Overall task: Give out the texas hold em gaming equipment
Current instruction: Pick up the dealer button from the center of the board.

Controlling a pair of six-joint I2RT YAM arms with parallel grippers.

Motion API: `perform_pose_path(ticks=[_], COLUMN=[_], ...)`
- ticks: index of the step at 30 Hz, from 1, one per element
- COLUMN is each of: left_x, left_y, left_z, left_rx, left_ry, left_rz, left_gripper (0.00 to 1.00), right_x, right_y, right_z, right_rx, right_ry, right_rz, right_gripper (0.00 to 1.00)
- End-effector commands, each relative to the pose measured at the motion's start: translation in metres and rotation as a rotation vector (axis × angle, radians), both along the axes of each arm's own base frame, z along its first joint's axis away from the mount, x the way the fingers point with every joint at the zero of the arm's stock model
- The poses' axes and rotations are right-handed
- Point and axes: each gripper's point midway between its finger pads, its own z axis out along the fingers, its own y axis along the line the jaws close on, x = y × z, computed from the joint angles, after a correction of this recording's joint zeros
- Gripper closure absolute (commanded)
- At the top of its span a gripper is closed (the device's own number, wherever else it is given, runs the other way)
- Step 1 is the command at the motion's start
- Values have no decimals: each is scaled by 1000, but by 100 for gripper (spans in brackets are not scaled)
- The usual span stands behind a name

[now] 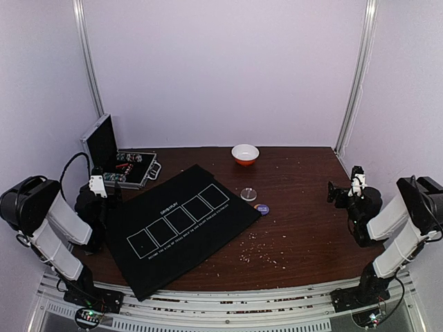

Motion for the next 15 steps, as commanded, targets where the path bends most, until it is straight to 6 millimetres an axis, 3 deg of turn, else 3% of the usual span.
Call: perform_pose_path(ticks=[1, 3, 8, 10, 12, 15], left_x=[3, 3, -7, -13, -18, -23], left_y=[0, 0, 6, 4, 1, -5], left_z=[10, 11, 17, 22, 27, 30], left_rx=[-13, -14, -24, -17, -9, 18], left_ry=[-34, -38, -73, -101, -126, -142], left_rz=[-8, -7, 27, 21, 13, 8], left_gripper=[2, 2, 2, 2, 2, 2], right_x=[3, 1, -40, -49, -44, -29], right_y=[0, 0, -45, -54, -55, -40], right_z=[11, 11, 36, 43, 51, 91], right_rx=[-6, -1, 102, 128, 138, 153], right_ry=[-36, -41, -181, -205, -186, -221], right_rz=[-8, -8, -255, -289, -291, -193], right_gripper=[0, 0, 0, 0, 0, 0])
